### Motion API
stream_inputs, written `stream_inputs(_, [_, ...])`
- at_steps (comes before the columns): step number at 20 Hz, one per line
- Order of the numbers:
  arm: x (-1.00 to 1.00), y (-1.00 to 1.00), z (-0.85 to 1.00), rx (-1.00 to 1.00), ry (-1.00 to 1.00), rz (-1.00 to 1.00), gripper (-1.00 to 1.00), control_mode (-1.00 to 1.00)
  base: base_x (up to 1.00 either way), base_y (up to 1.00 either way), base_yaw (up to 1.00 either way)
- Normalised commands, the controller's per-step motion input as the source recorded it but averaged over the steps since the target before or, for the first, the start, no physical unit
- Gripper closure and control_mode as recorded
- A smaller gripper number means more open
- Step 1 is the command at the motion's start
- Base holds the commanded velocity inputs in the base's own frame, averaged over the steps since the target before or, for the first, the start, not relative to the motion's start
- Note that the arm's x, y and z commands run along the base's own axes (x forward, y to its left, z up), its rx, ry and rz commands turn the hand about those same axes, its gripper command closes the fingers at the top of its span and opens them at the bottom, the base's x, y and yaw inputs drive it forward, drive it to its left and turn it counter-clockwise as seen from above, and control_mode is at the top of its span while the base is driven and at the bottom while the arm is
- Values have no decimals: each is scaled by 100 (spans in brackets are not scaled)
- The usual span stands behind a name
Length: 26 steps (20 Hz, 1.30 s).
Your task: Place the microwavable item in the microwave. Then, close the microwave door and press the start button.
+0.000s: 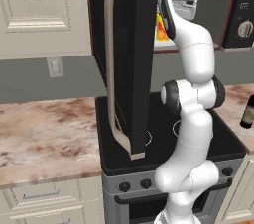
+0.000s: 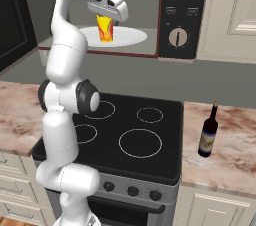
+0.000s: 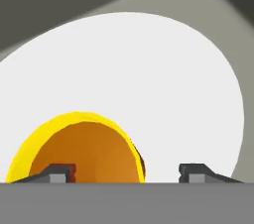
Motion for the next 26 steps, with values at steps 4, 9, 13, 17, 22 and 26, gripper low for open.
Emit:
stream_inputs(4, [-5, 0, 20, 0, -17, 0, -100, -100, 0, 0, 0])
stream_inputs(9, [-57, 0, 19, 0, -33, 0, -100, -100, 0, 0, 0])
stream_inputs(13, [-89, 6, 1, -3, -37, 0, -100, -100, 0, 0, 0])
stream_inputs(17, [-85, 11, -4, -2, -35, 0, -100, -100, 0, 0, 0])
stream_inputs(22, [-81, 13, -47, 0, -27, 0, -100, -100, 0, 0, 0])
stream_inputs(26, [-83, 10, -72, 0, -22, 0, -100, -100, 0, 0, 0])
